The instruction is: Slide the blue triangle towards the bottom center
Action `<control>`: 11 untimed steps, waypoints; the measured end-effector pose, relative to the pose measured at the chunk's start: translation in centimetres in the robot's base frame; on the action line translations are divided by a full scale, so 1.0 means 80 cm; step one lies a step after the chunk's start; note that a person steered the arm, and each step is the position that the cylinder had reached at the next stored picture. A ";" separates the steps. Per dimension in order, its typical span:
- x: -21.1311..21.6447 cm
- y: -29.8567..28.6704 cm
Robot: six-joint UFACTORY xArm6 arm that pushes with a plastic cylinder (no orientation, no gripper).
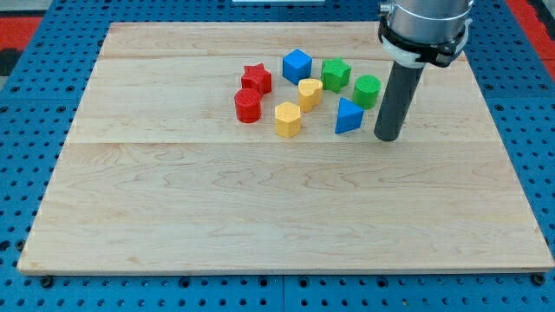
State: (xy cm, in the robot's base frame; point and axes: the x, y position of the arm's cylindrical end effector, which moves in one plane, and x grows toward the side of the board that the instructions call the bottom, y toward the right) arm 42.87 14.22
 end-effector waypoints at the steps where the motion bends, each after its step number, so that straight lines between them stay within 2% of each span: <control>1: -0.026 0.021; 2: -0.060 0.013; 4: -0.042 -0.064; 6: -0.042 -0.103; 9: 0.022 -0.109; 11: 0.044 -0.150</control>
